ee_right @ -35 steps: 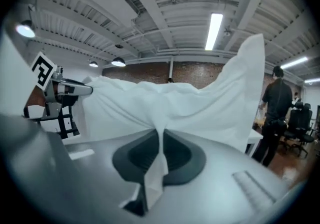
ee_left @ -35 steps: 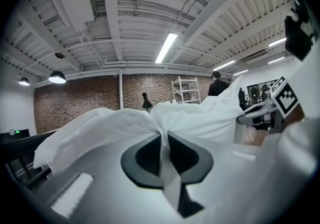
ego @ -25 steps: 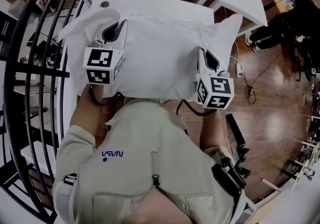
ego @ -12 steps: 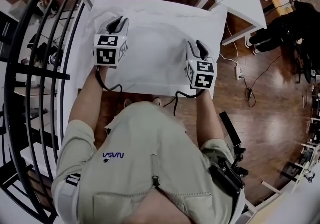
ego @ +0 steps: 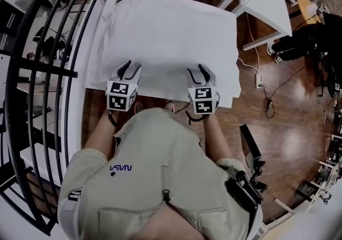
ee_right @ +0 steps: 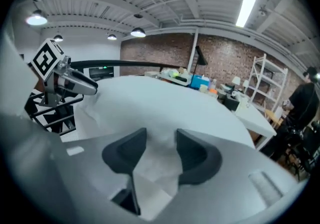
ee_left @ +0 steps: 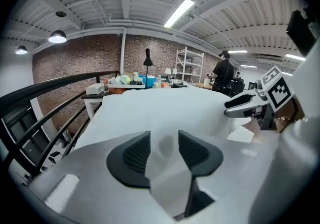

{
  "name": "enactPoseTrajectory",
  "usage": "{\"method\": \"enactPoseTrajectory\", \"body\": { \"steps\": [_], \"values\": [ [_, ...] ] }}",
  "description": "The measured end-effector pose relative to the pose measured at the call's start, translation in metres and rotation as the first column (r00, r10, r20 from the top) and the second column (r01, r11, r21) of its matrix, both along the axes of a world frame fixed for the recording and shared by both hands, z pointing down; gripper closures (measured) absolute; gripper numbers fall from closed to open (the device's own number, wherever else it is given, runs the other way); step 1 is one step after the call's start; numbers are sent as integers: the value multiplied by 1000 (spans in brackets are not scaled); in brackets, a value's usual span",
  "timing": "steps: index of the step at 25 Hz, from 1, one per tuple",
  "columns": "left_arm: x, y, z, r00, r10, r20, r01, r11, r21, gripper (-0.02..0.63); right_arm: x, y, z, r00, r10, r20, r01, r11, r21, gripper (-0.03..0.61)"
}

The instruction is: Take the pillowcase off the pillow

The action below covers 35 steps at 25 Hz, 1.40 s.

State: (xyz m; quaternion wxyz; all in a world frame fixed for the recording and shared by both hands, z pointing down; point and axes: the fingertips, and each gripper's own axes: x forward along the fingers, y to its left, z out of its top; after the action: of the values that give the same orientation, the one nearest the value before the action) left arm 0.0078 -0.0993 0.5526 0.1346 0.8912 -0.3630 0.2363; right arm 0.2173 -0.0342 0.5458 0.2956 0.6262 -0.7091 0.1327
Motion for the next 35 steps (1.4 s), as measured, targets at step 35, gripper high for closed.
{"method": "enactPoseTrajectory", "body": {
  "steps": [35],
  "values": [
    [-164,8,-3,931,-365,20,362,929,77,433,-245,-39,-57,814,-568,120,544,819,180,428]
  ]
}}
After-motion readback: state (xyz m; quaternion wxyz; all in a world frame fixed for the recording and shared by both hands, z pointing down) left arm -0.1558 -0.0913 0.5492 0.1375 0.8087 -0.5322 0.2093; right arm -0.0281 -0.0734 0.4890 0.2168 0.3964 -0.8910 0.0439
